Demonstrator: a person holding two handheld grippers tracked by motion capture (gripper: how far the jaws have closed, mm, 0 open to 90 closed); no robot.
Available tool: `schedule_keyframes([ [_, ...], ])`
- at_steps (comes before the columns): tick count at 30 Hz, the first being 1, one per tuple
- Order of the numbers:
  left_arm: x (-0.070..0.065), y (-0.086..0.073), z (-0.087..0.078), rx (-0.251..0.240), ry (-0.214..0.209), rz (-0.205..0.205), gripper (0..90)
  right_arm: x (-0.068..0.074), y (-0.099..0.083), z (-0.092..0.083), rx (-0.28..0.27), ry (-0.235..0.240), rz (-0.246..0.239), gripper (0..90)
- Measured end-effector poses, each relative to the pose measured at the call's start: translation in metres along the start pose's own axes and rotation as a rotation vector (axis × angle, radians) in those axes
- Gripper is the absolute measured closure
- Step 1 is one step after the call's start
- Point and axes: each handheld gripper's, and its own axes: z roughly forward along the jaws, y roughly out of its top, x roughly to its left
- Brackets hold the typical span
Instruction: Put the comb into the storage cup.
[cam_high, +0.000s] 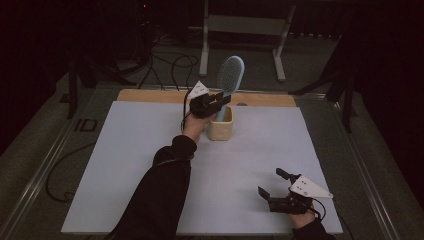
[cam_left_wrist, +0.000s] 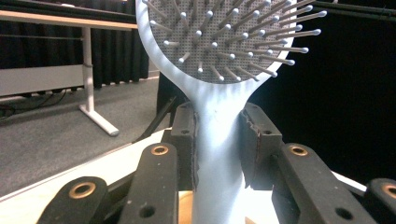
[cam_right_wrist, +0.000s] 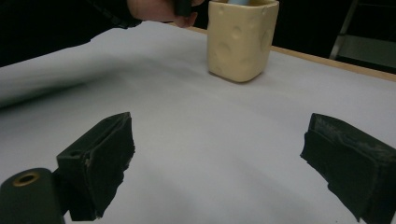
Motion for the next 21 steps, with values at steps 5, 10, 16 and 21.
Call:
schedule_keyframes([
  [5,-0.001,-0.004,0.0,0.014,0.01,-0.003,70.0,0.0,0.0,0.0,0.002,0.003,0.004,8.5],
  [10,-0.004,-0.006,-0.001,0.052,0.029,0.007,69.8,0.0,0.0,0.0,0.003,0.003,0.003,8.5],
  [16,-0.009,-0.008,0.0,0.099,0.056,0.047,69.6,0.001,0.0,0.001,0.001,0.005,0.001,8.4],
  [21,-0.01,-0.01,0.001,0.134,0.085,0.07,69.4,0.0,0.0,0.001,0.002,0.004,0.005,8.4],
])
